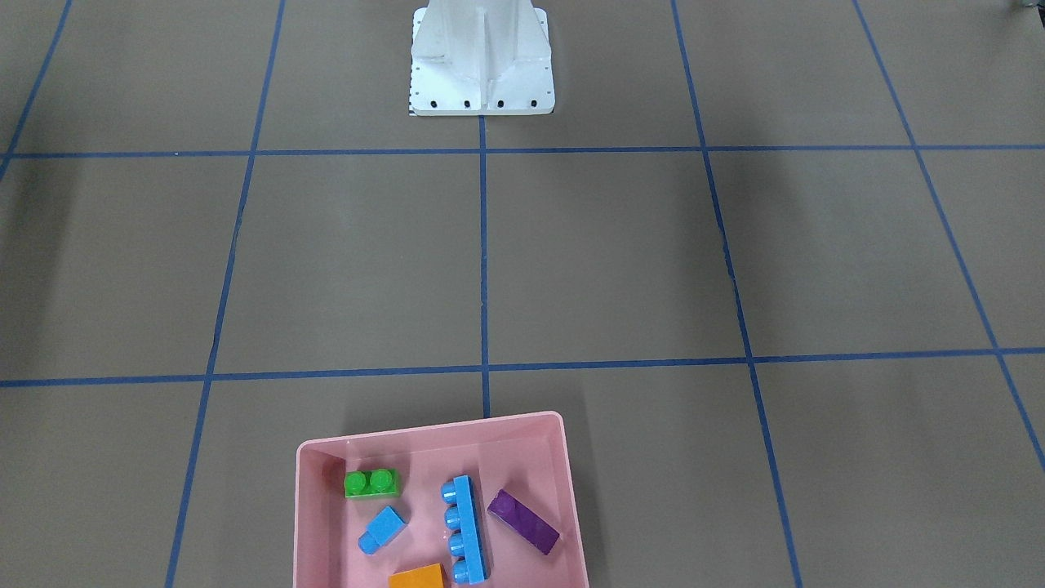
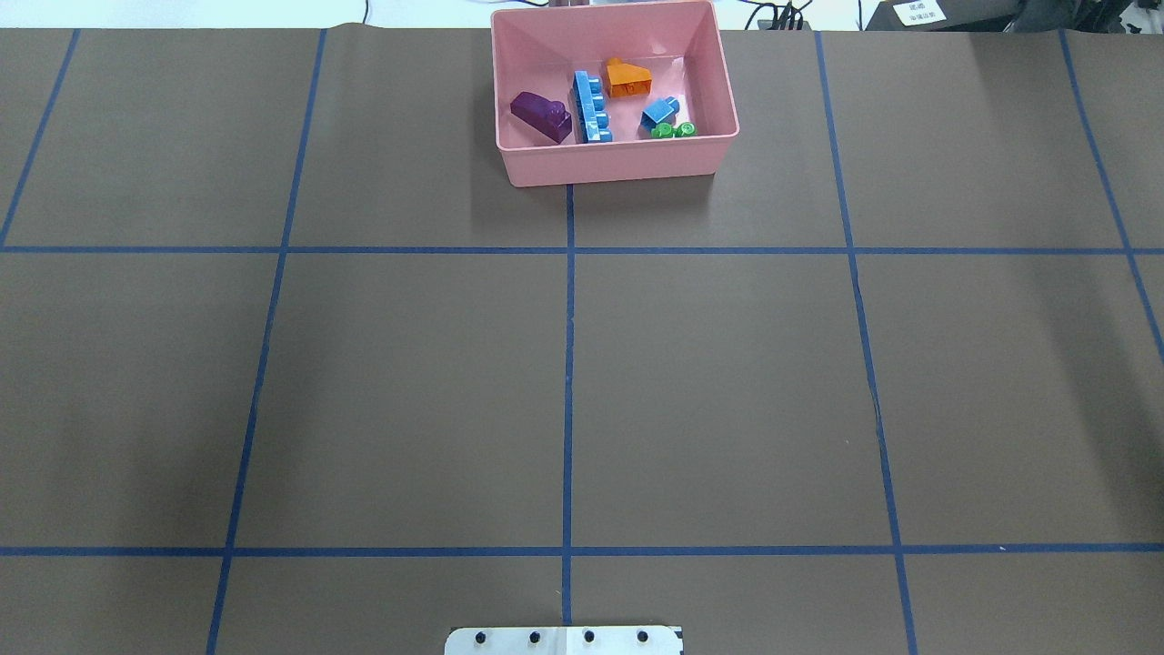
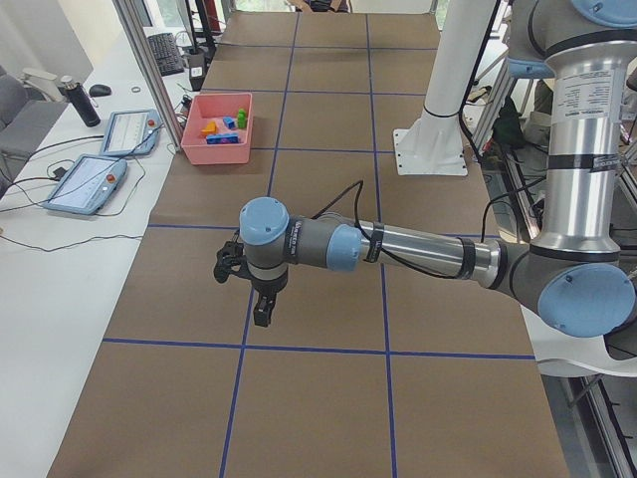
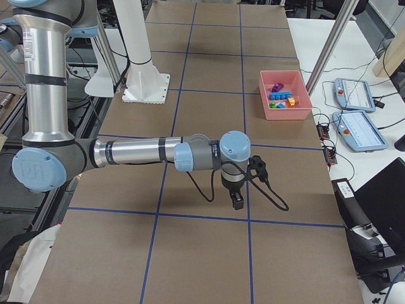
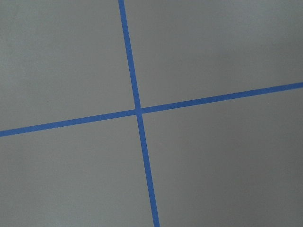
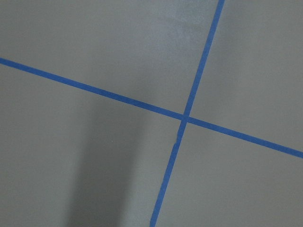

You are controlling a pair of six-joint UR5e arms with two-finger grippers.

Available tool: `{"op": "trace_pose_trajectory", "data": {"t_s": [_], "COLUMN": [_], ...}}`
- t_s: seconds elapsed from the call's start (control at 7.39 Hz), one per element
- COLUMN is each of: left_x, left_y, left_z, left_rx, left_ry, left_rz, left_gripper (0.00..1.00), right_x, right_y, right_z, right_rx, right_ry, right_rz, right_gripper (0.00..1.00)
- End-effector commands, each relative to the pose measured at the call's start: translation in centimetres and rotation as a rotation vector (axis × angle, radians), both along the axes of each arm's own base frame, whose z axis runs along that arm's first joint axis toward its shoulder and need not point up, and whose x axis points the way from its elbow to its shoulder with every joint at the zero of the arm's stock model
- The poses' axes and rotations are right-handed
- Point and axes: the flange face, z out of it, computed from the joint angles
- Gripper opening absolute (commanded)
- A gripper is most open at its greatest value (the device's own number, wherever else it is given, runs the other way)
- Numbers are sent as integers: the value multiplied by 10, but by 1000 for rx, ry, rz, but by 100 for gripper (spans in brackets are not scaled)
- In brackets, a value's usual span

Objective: Put all blocks into box

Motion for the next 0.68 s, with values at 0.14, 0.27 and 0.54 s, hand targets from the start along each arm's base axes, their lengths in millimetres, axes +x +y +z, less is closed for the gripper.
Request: {"op": "trace_pose_trajectory", "data": {"t_s": [0.14, 0.27, 0.54], "left_x": [0, 0, 0], "left_y": [0, 0, 1], "left_z": [5, 6, 10], "left_rx": [-10, -12, -24], "left_ry": [-1, -1, 0], "left_rz": [-2, -2, -3], "left_gripper": [100, 100, 100], "right_x": [-4, -4, -4], "right_y": [-1, -1, -1], "right_z": [-1, -1, -1], "right_rx": [2, 1, 4], "right_ry": [2, 2, 2], "right_rz": [-10, -9, -10], "right_gripper": [100, 100, 100]}}
